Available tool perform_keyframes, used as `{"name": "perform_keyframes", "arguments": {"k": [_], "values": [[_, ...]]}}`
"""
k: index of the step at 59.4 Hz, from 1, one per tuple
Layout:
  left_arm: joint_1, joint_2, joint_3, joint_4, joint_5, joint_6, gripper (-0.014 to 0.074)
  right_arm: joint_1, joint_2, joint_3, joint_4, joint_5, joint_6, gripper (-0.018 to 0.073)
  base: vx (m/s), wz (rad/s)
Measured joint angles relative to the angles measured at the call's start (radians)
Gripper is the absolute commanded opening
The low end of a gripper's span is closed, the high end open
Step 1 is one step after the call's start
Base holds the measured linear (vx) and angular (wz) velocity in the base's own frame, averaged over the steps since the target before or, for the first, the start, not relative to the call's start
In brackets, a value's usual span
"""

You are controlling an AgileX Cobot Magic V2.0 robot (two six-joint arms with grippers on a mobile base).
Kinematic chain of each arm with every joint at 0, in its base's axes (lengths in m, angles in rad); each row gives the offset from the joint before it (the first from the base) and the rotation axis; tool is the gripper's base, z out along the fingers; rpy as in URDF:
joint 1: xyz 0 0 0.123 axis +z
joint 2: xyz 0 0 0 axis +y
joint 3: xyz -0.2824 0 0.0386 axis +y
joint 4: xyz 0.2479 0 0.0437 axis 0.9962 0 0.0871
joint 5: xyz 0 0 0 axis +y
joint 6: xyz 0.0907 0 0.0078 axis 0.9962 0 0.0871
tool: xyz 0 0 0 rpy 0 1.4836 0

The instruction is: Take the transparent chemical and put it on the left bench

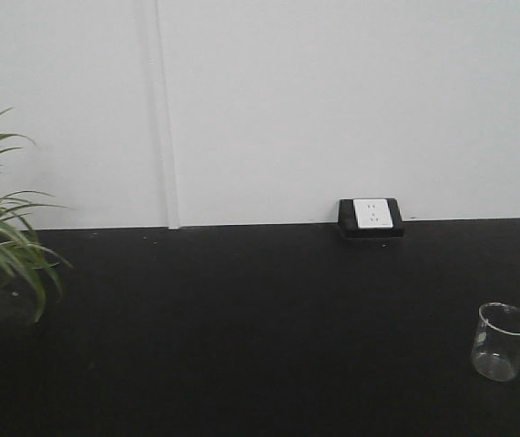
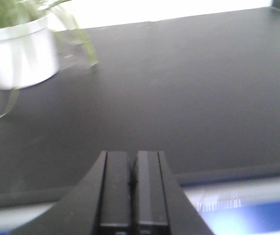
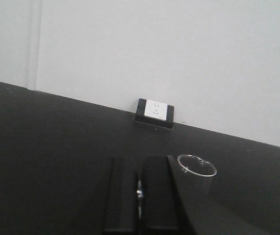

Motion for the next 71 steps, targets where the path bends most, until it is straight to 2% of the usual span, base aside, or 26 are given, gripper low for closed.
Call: {"name": "perform_keyframes", "arguments": {"k": [27, 71], "values": [[0.0, 0.0, 0.0, 0.0, 0.0, 0.0, -0.0003, 0.0, 0.0, 0.0, 0.0, 0.0, 0.0, -0.0003, -0.3, 0.47], [0.0, 0.0, 0.0, 0.0, 0.0, 0.0, -0.0003, 0.0, 0.0, 0.0, 0.0, 0.0, 0.0, -0.0003, -0.2, 0.79]]}}
